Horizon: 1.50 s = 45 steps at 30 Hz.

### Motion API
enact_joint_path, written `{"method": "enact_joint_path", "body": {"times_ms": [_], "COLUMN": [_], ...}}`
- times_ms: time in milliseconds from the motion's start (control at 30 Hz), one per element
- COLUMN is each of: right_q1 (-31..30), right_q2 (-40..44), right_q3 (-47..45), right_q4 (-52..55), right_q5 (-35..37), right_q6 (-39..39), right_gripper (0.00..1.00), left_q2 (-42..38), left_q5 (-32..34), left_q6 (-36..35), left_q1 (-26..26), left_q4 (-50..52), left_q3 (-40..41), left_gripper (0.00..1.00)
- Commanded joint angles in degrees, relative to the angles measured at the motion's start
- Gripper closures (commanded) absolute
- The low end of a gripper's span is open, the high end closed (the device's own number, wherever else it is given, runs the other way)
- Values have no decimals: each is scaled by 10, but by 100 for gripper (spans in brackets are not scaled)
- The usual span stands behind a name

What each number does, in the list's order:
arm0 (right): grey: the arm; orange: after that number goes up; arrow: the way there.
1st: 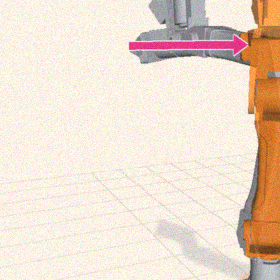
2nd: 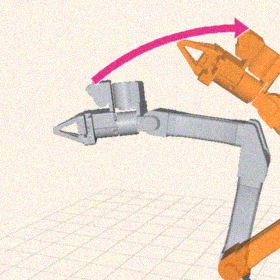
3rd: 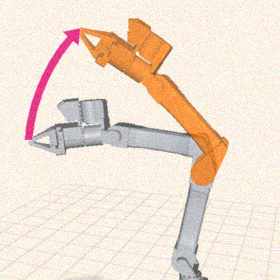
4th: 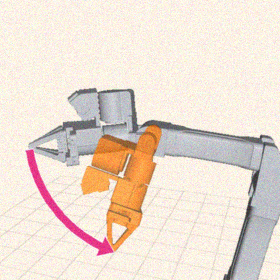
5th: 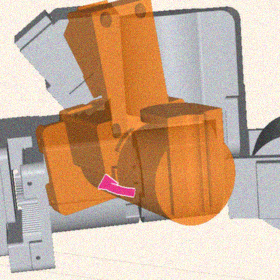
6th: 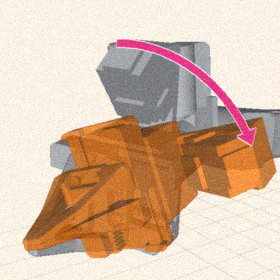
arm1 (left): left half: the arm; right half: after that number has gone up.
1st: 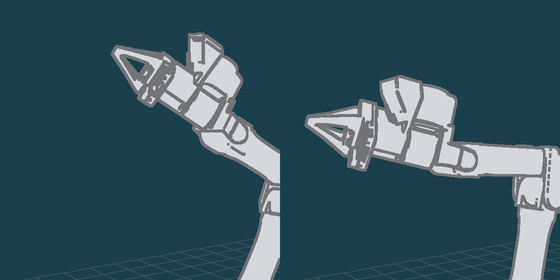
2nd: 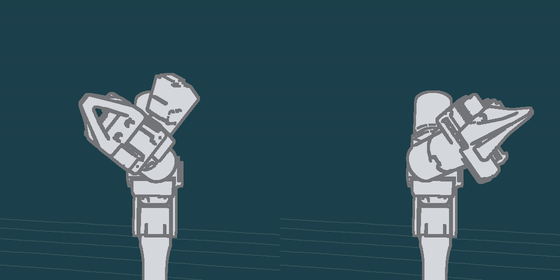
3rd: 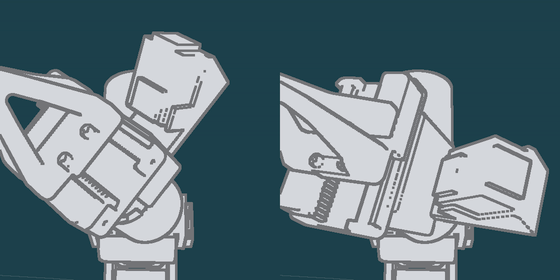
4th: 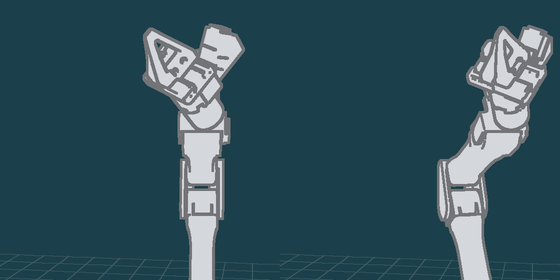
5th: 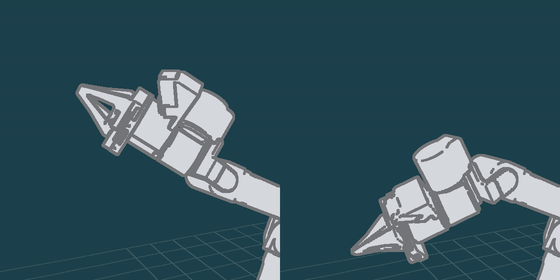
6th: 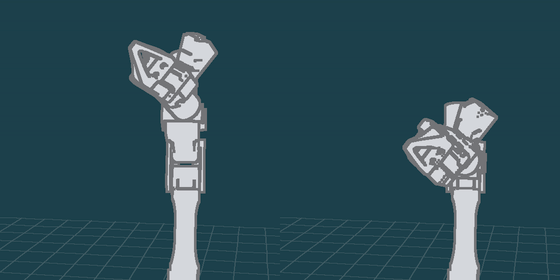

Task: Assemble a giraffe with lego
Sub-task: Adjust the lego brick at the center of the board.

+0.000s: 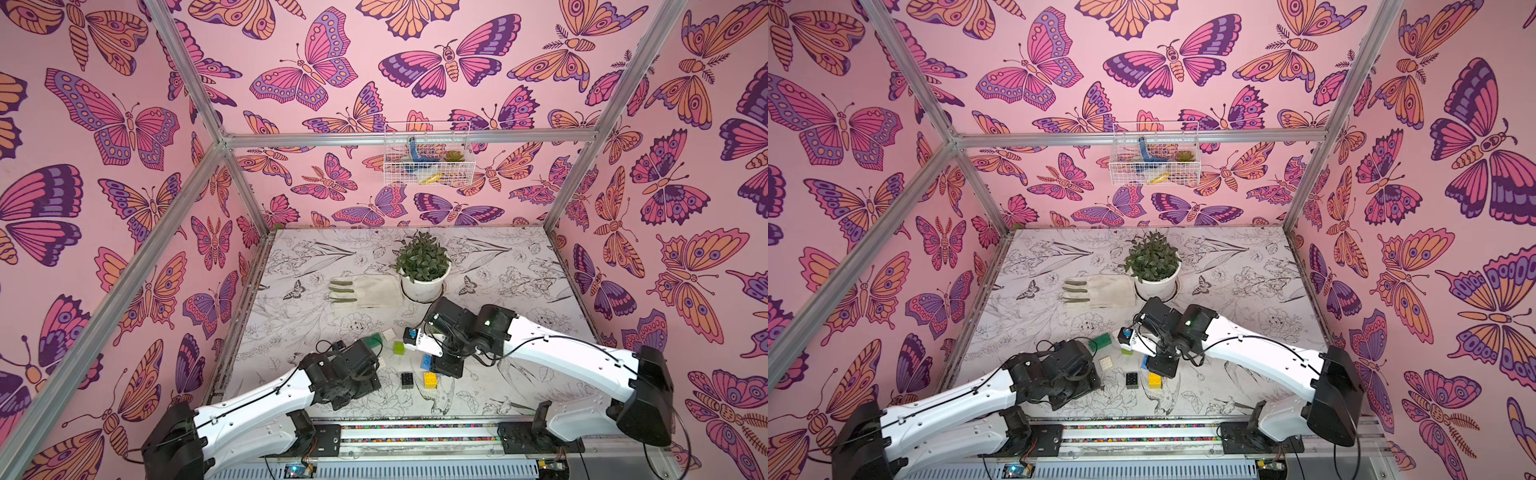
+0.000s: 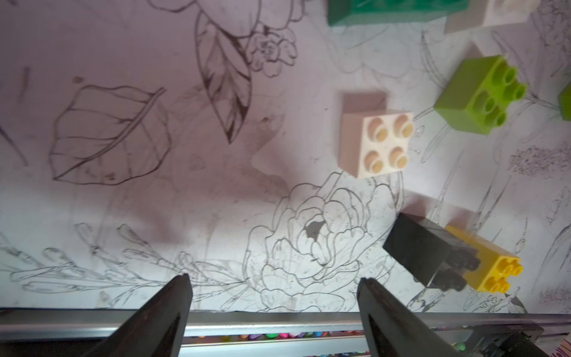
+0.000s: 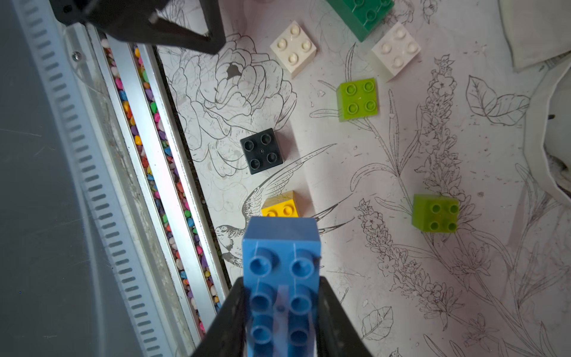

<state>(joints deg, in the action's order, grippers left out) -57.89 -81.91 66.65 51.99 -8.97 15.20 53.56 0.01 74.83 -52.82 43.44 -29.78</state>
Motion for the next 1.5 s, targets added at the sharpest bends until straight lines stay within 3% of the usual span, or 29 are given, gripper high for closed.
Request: {"method": "enact_joint_path", "body": {"times_ms": [0,600,800,1167,1467], "right_q1": [-10,-57,-58,-57,-54], "right_q2": [-36,-146,-160,-7,23], "right_q3": [32,68,82,8,-3], "right_q4": [-1,-39,-20,15,27], "right_q5": [-9,21,52,58,75], "right_q6": [51,114,120,58,43], "right_gripper": [77,77,78,77,77], "left_q2": [-36,-115,-103,70,219], "left_q5": [7,-2,1,-15,-25], "left_q6": [4,-12,-19,-26,-34], "left_q1": [4,3,3,3,-9], "left_q4": [56,99,79,-91,-169], "left_q3": [24,38,37,0,-54], "left_gripper": [10,9,8,10,11]}}
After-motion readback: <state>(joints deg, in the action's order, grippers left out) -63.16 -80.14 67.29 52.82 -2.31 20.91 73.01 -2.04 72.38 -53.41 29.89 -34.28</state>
